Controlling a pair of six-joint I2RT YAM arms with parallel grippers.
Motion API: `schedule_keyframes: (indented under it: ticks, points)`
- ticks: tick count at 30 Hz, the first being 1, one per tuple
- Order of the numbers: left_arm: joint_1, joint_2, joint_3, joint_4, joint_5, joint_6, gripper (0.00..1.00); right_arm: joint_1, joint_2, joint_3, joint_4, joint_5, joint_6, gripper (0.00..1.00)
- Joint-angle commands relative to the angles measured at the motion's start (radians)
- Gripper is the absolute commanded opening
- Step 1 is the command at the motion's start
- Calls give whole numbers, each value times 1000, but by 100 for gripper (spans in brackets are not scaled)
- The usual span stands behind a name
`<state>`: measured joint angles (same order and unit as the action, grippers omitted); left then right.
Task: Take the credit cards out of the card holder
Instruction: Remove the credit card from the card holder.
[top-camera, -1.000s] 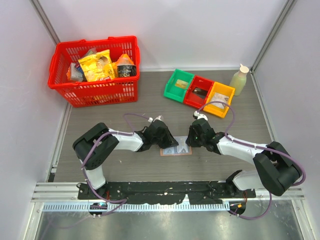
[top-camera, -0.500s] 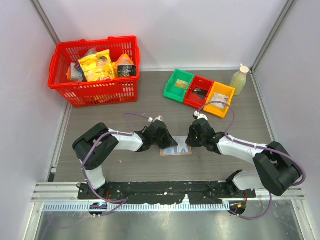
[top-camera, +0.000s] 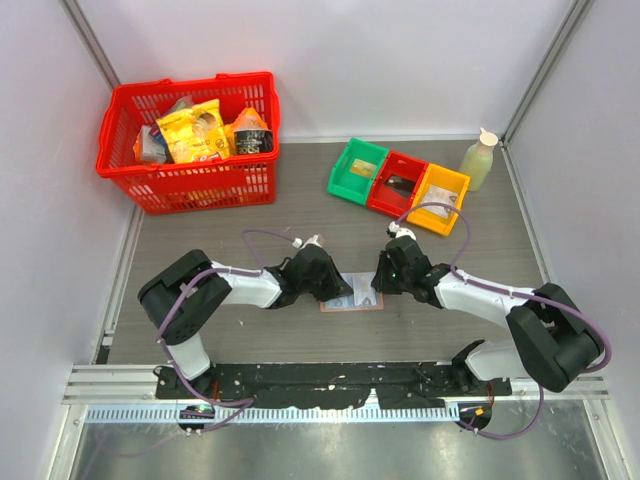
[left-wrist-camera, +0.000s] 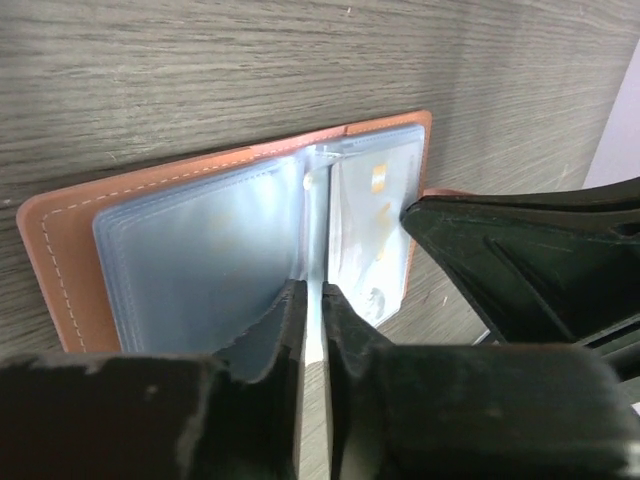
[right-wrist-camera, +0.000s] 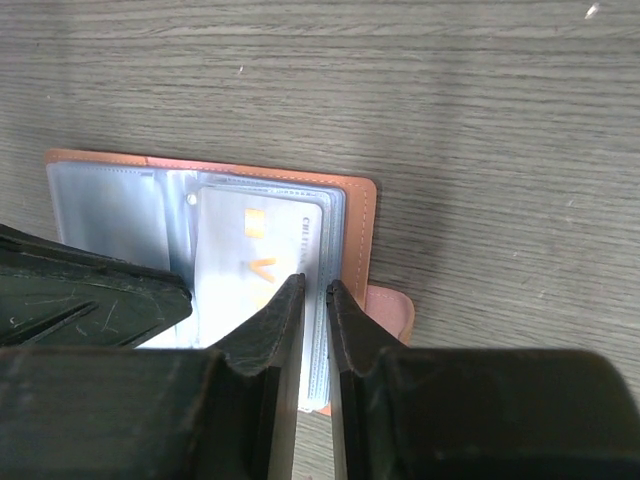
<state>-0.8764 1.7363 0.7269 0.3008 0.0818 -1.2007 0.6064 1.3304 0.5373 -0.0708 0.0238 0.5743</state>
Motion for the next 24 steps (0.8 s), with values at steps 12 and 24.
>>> schedule_keyframes:
  ticks: [12,24]
  points:
    - [2,46,52,8,27,23,22,-65,-47,-57,-44,-160,-1,14]
    - [14,12,14,0,3,13,19,-92,12,-92,-14,-177,-4,10]
